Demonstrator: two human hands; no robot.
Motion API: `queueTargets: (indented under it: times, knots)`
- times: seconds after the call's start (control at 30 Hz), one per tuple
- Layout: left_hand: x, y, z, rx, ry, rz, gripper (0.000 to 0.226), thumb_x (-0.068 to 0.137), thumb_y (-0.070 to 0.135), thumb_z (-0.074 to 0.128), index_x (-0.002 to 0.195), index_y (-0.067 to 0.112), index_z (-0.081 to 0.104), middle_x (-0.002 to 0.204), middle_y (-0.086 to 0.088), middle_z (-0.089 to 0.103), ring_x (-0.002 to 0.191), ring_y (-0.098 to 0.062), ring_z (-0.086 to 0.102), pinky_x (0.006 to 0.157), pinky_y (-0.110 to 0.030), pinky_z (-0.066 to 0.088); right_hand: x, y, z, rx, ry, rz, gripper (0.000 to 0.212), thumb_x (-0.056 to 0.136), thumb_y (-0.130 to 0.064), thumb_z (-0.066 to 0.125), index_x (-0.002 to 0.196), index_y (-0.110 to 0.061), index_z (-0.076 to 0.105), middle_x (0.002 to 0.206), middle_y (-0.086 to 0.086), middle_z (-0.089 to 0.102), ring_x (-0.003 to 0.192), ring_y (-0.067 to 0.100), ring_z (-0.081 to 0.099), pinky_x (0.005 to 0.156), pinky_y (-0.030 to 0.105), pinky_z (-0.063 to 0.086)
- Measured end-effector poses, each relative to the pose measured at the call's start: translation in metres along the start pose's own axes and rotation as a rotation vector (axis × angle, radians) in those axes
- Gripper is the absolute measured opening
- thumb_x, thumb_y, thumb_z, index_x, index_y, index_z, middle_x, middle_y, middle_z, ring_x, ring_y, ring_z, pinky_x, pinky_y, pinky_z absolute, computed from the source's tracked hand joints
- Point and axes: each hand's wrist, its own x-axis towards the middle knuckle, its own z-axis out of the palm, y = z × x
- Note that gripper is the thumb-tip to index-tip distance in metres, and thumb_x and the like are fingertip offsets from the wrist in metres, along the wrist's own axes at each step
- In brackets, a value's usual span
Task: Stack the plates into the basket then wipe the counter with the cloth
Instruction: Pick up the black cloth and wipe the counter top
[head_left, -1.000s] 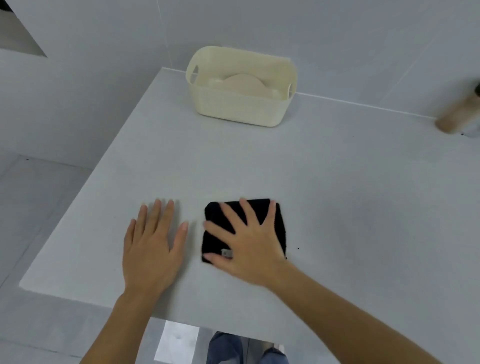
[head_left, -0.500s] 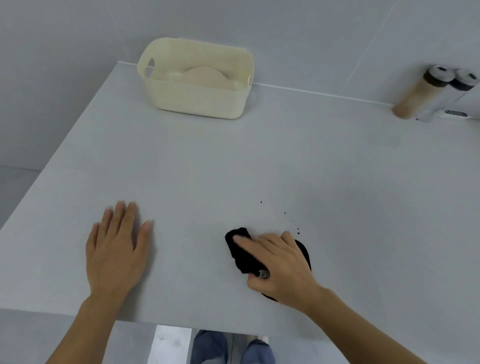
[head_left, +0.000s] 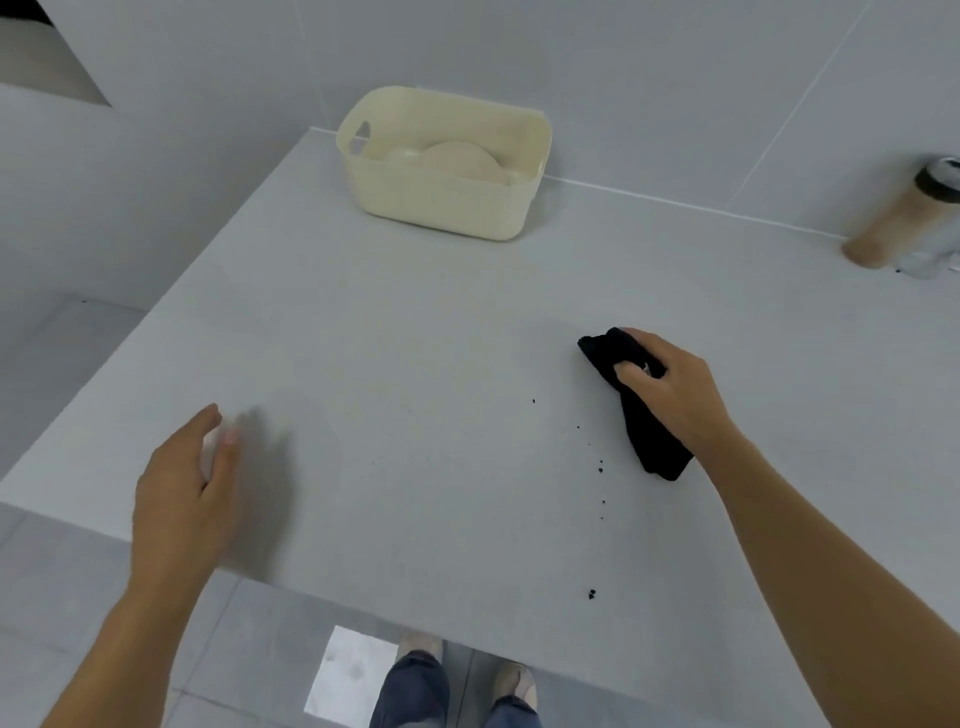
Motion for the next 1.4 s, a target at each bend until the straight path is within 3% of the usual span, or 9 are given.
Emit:
queueTargets:
  times: [0.2,0.4,0.53,0.7,0.9,1.0,1.1,1.23,1.4]
  knots:
    - [-0.01,0.009,0.0,-0.117,0.009,-0.006,0.044,0.094,0.043,0.036,0.13,0.019,0.047,0.136,-0.003,0.052,0.122,-0.027,0.047,0.099,-0.044,0.037,-0.017,-0.039,0.042,-0.176,-0.3,-0.25,0.038,0.076,-0.023,0.061,0.114,-0.028,0.063,0.104,-0.005,0.071,0.091,0.016,0.064,0.084,0.029,0.049]
    - [0.011,0.017,0.009,-0.091,-0.058,0.098,0.043,0.095,0.039,0.038,0.129,0.016,0.048,0.134,-0.003,0.053,0.106,-0.022,0.052,0.093,-0.041,0.039,-0.07,-0.044,0.034,-0.251,-0.529,-0.385,0.033,0.066,-0.026,0.053,0.093,-0.017,0.069,0.084,0.005,0.071,0.082,0.016,0.06,0.081,0.024,0.033]
    - [0.027,0.006,0.007,0.267,-0.086,0.215,0.052,0.095,0.037,0.04,0.136,0.004,0.041,0.14,-0.018,0.046,0.13,-0.035,0.04,0.107,-0.048,0.028,-0.094,-0.04,0.027,-0.193,-0.576,-0.286,0.04,0.064,-0.033,0.053,0.098,-0.023,0.07,0.087,-0.018,0.068,0.091,-0.009,0.053,0.084,0.007,0.03]
    - [0.04,-0.026,0.007,0.5,-0.244,0.245,0.067,0.089,0.055,0.023,0.147,0.022,0.016,0.156,-0.003,0.017,0.144,-0.024,0.008,0.117,-0.041,0.006,-0.086,-0.052,0.033,0.047,-0.324,0.022,0.032,0.071,-0.002,0.065,0.098,-0.017,0.072,0.078,-0.021,0.065,0.069,-0.011,0.059,0.064,0.002,0.043]
    - [0.044,-0.041,0.013,0.509,-0.256,0.237,0.066,0.087,0.063,0.009,0.146,0.035,0.001,0.158,0.007,0.001,0.145,-0.016,-0.004,0.118,-0.038,-0.001,-0.079,-0.149,0.1,0.199,0.115,0.19,0.02,0.07,-0.024,0.059,0.057,-0.014,0.047,0.05,-0.006,0.043,0.048,0.01,0.041,0.048,0.027,0.034]
    - [0.045,-0.043,0.011,0.482,-0.245,0.248,0.06,0.092,0.056,0.013,0.146,0.034,0.0,0.157,0.008,0.0,0.145,-0.015,-0.002,0.117,-0.038,0.0,-0.098,-0.202,0.174,0.134,0.008,0.134,0.015,0.078,-0.031,0.055,0.084,-0.019,0.06,0.073,0.001,0.064,0.07,0.02,0.059,0.066,0.034,0.047]
    - [0.044,-0.047,0.008,0.488,-0.251,0.323,0.063,0.095,0.037,0.036,0.145,0.027,0.0,0.157,0.003,0.003,0.145,-0.017,-0.001,0.118,-0.039,0.005,-0.121,-0.23,0.237,-0.143,-0.127,0.075,0.048,0.087,-0.035,0.045,0.133,-0.02,0.041,0.116,0.012,0.06,0.102,0.028,0.054,0.09,0.037,0.041]
    - [0.049,-0.051,0.006,0.424,-0.238,0.31,0.064,0.092,0.025,0.046,0.147,0.019,0.013,0.157,0.0,0.013,0.144,-0.017,0.005,0.118,-0.038,0.006,-0.132,-0.223,0.252,-0.471,-0.085,0.048,0.062,0.076,-0.049,0.051,0.136,-0.039,0.036,0.129,0.0,0.059,0.112,0.019,0.059,0.081,0.04,0.053]
    - [0.049,-0.05,0.01,0.446,-0.218,0.287,0.055,0.094,0.021,0.037,0.146,0.019,0.019,0.156,0.001,0.017,0.144,-0.017,0.008,0.118,-0.038,0.006,-0.145,-0.193,0.253,-0.611,-0.114,-0.19,0.069,0.069,-0.031,0.064,0.132,-0.04,0.039,0.142,0.001,0.047,0.125,0.024,0.049,0.091,0.049,0.047]
